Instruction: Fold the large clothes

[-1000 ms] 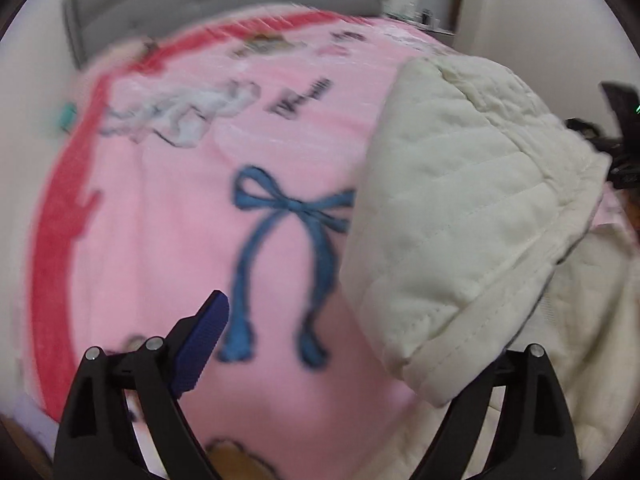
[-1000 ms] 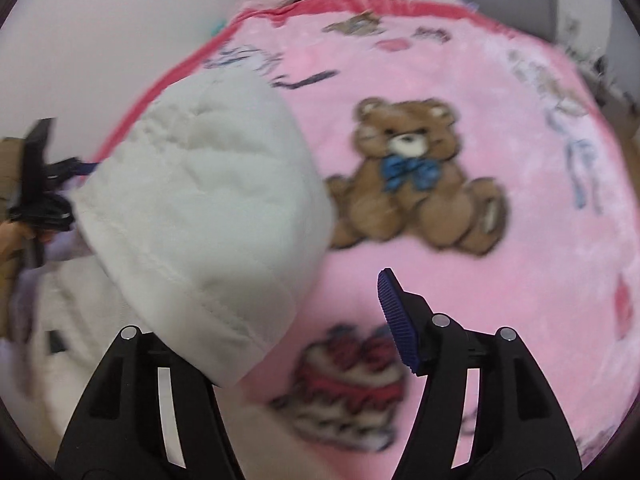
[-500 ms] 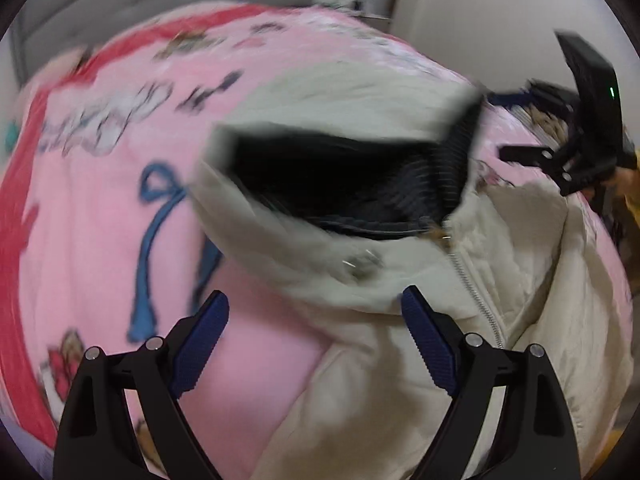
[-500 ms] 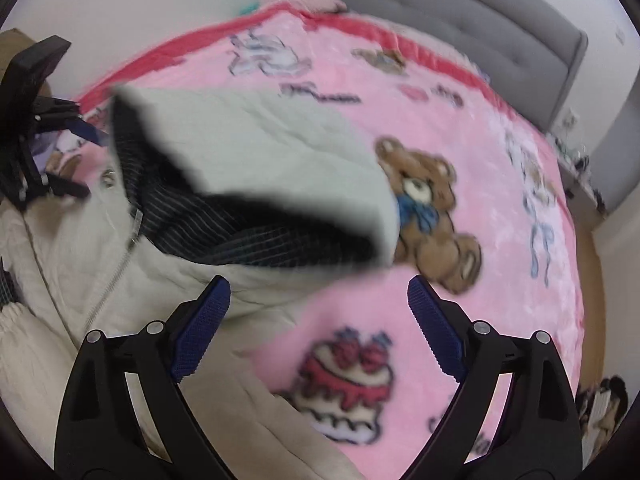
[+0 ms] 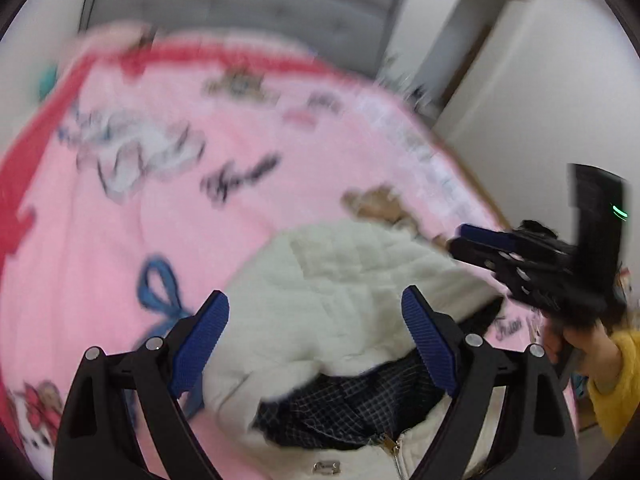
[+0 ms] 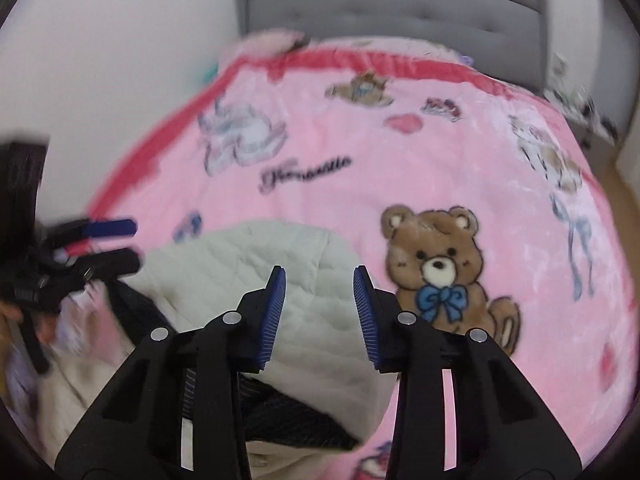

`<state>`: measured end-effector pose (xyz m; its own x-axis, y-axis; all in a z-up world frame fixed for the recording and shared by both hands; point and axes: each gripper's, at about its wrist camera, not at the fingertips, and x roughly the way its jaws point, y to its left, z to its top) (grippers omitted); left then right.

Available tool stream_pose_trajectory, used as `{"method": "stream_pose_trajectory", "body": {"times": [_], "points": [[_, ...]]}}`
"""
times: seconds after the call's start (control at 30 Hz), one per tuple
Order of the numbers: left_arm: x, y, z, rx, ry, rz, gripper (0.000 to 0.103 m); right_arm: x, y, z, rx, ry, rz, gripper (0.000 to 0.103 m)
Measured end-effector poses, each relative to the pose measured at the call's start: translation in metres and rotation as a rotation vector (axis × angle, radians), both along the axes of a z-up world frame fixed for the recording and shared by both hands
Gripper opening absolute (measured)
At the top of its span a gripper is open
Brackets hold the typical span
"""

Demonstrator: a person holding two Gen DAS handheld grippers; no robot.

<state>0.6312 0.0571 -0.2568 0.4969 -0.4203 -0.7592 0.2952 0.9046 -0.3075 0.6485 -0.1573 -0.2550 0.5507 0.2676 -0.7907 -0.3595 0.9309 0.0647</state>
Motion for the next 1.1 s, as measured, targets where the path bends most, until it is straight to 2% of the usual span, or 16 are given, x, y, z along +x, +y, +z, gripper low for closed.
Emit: {"method": "stream_pose_trajectory", "body": {"times": [0.03, 0.13, 0.27, 0.37, 0.53, 0.6, 0.63, 0.67, 0.73, 0.77, 0.87, 0.9, 0.97, 1.0, 1.07, 1.1], "points": [[0.007, -0.002, -0.013, 0.055, 0.037, 0.018, 0.087, 0.001, 0.002, -0.009, -0.047, 0.019, 0.014, 0.034], [0.007, 0.004, -0.045, 0.126, 0.116, 0.042, 0.082, 0.003, -0.005, -0.041, -0.105, 0.107, 0.010, 0.032], [-0.002, 0.020, -0.095, 0.134, 0.209, 0.062, 0.082, -0.003, -0.022, -0.083, -0.116, 0.181, -0.001, 0.023], [-0.011, 0.023, -0.106, 0.121, 0.151, 0.081, 0.083, -0.008, -0.025, -0.106, -0.117, 0.200, -0.027, 0.023], [-0.021, 0.017, -0.103, 0.202, 0.076, 0.064, 0.083, -0.014, -0.012, -0.112, -0.206, 0.146, 0.003, 0.026], [-0.030, 0.014, -0.083, 0.242, -0.034, 0.004, 0.083, -0.021, -0.019, -0.089, -0.131, 0.078, 0.027, 0.043], [-0.035, 0.014, -0.071, 0.256, -0.095, -0.027, 0.083, -0.027, -0.023, -0.076, -0.079, 0.022, 0.045, 0.055], [-0.036, 0.015, -0.060, 0.262, -0.132, -0.036, 0.083, -0.033, -0.029, -0.059, -0.032, -0.060, 0.053, 0.062], [-0.025, 0.016, -0.052, 0.292, -0.124, -0.015, 0.083, -0.026, -0.034, -0.044, -0.020, -0.107, 0.025, 0.071], [-0.014, 0.017, -0.051, 0.287, -0.075, 0.006, 0.084, -0.013, -0.035, -0.044, -0.037, -0.071, -0.028, 0.073], [0.006, 0.015, -0.061, 0.304, 0.063, 0.062, 0.084, 0.023, -0.039, -0.070, -0.055, 0.165, -0.169, 0.073], [0.011, 0.011, -0.068, 0.314, 0.111, 0.071, 0.084, 0.029, -0.037, -0.081, -0.056, 0.234, -0.192, 0.072], [0.012, 0.006, -0.083, 0.258, 0.220, 0.050, 0.084, 0.028, -0.029, -0.096, -0.039, 0.291, -0.179, 0.064], [0.008, 0.004, -0.088, 0.244, 0.231, 0.046, 0.083, 0.024, -0.023, -0.101, -0.040, 0.296, -0.157, 0.055], [-0.002, 0.000, -0.087, 0.217, 0.182, 0.045, 0.054, 0.016, -0.018, -0.104, -0.033, 0.281, -0.137, 0.033], [-0.006, 0.001, -0.086, 0.212, 0.164, 0.055, 0.047, 0.011, -0.018, -0.101, -0.006, 0.260, -0.127, 0.028]]}}
